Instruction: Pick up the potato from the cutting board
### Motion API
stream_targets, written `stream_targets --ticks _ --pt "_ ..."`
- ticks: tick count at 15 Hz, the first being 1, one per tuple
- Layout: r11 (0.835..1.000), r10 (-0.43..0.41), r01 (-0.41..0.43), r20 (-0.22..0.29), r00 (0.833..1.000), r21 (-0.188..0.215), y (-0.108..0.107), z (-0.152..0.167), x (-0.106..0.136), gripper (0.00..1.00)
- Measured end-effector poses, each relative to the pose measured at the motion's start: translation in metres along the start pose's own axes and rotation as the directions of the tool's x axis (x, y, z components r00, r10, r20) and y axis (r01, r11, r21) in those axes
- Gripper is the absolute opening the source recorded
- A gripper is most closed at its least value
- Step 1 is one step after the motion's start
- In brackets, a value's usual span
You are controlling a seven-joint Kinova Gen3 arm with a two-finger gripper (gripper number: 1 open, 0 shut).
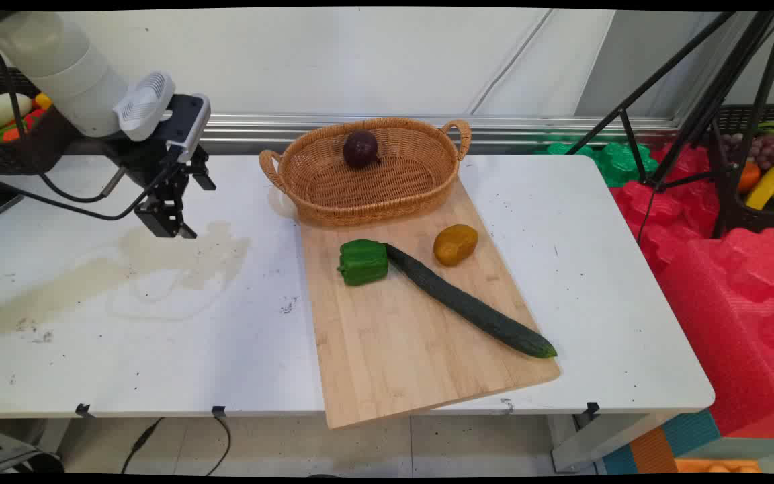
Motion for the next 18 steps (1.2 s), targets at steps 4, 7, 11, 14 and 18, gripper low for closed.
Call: stream_targets --ticks 4,7,11,14,18 --pt "1.0 -0.001 0.003 -0.044 0.999 0.027 -0.006 -0.011 0.014 1.0" --pt "0.999 -0.013 0.018 -0.101 0.995 0.049 -0.014 -0.023 0.037 1.0" --pt "0.996 -0.069 0.08 -0.196 0.978 0.05 -0.024 -0.036 0.078 1.0" --pt "0.991 -0.116 0.131 -0.259 0.959 0.042 -0.03 -0.04 0.109 1.0" --pt "0.972 -0.213 0.233 -0.337 0.917 0.017 -0.04 -0.034 0.16 1.0"
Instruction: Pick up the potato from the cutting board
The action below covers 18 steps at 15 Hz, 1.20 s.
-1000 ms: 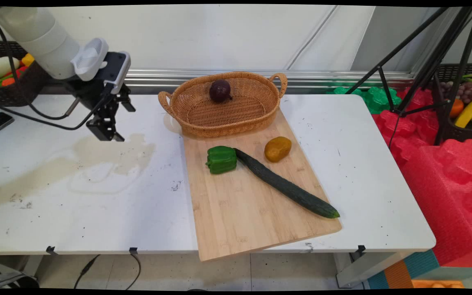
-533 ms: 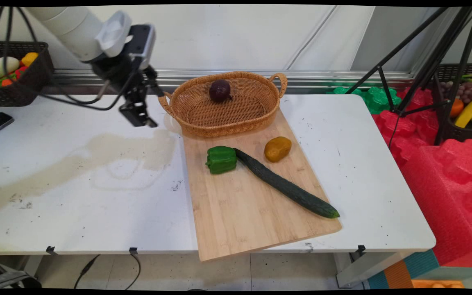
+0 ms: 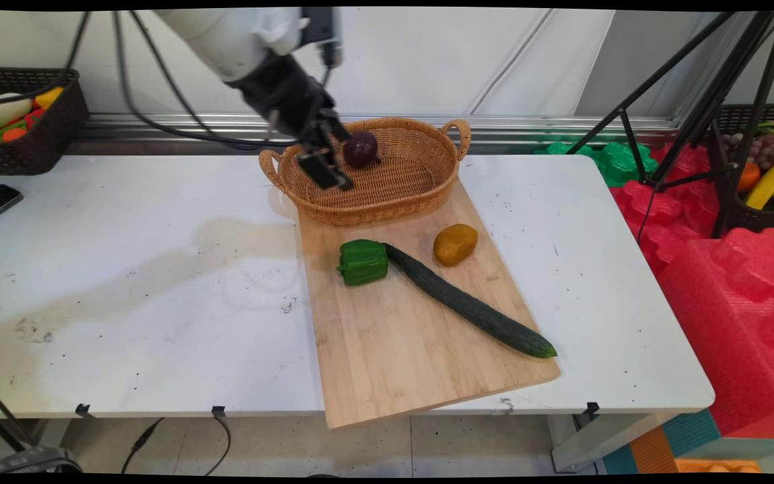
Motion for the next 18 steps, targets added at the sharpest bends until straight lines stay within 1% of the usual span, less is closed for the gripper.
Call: stream_targets --ticks 4,6,9,14,18 --pt "0.995 -0.1 0.1 -0.046 0.994 0.002 0.005 0.034 0.036 1.0" --pt "0.99 -0.139 0.139 -0.055 0.989 0.0 0.008 0.048 0.046 1.0" --pt "0.978 -0.21 0.21 -0.064 0.976 -0.008 0.016 0.08 0.062 1.0" --pt "0.954 -0.3 0.3 -0.053 0.952 -0.008 0.028 0.134 0.076 1.0" --pt "0.94 -0.34 0.34 -0.033 0.94 -0.001 0.035 0.174 0.078 1.0"
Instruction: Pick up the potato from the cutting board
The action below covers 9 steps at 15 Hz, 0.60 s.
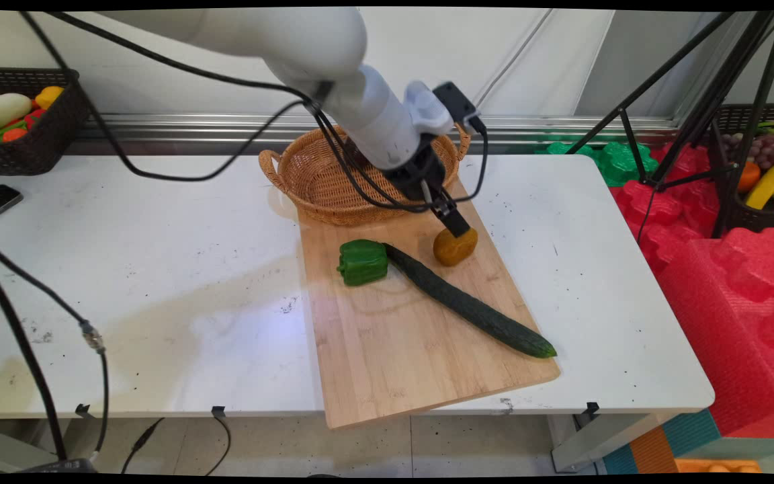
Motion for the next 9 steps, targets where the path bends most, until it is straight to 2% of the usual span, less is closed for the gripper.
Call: stream_targets --ticks 5,9 --pt "0.999 -0.032 0.032 0.024 0.999 0.01 0.004 0.043 -0.006 1.0" --pt "0.998 -0.053 0.053 0.027 0.998 0.018 0.006 0.065 -0.012 1.0"
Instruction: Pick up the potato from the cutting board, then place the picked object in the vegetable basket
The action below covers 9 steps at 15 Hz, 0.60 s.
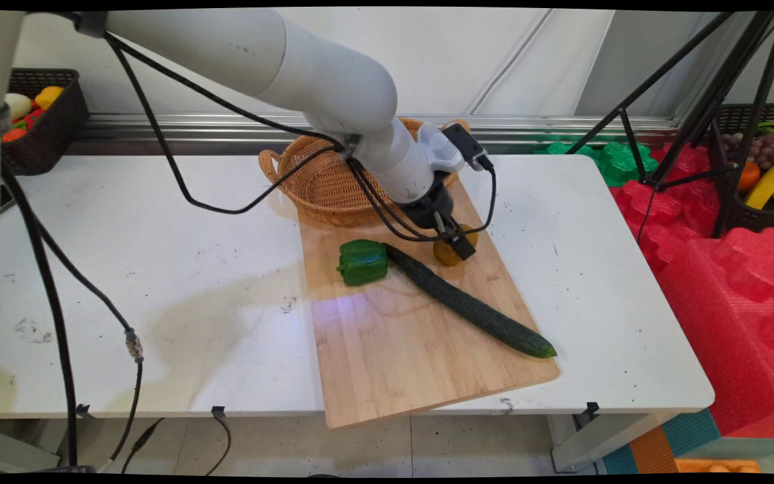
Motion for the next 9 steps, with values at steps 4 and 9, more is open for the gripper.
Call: stream_targets --ticks 4,9 --pt "1.0 -0.009 0.009 -0.005 1.0 0.003 0.0025 0.0065 -0.0027 0.0" --pt "1.0 -0.013 0.013 -0.026 1.0 0.018 0.0083 0.0003 -0.0045 0.0"
